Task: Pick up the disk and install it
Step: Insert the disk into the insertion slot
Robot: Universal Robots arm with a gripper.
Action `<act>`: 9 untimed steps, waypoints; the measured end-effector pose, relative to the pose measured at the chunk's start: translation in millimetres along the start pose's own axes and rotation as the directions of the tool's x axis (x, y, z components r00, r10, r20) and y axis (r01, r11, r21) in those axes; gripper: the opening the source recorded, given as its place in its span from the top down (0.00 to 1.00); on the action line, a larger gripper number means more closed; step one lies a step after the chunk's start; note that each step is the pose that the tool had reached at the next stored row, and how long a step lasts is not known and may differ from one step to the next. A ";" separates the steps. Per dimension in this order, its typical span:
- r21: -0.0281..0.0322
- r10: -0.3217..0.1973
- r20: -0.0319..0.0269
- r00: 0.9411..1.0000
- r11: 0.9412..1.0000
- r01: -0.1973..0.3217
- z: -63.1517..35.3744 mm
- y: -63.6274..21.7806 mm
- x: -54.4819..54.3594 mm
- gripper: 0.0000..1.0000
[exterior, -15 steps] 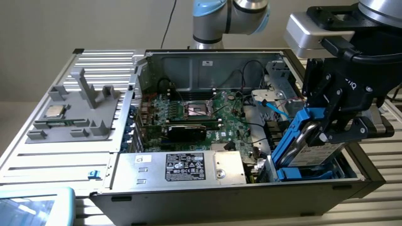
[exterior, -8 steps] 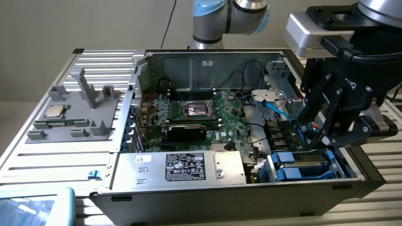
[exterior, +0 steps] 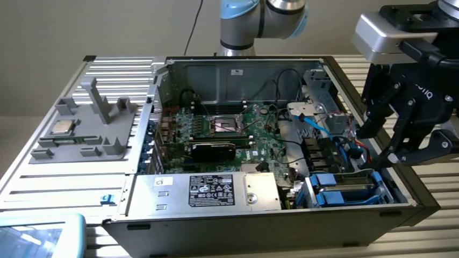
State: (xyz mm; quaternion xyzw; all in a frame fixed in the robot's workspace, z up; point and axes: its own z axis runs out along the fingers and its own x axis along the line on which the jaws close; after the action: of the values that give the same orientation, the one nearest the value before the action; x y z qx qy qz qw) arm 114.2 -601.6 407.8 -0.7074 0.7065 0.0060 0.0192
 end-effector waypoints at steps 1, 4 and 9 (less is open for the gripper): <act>0.000 0.000 0.000 1.000 1.000 0.000 -0.3 -3.9 0.0 0.48; 0.000 0.000 0.000 1.000 1.000 0.000 -5.1 -15.0 -0.2 0.48; 0.000 0.000 0.000 1.000 1.000 0.000 -7.6 -33.2 -2.3 0.48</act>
State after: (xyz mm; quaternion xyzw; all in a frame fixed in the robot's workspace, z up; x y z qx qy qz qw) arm 147.3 -599.6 416.0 -0.7074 0.7065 0.0060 0.0192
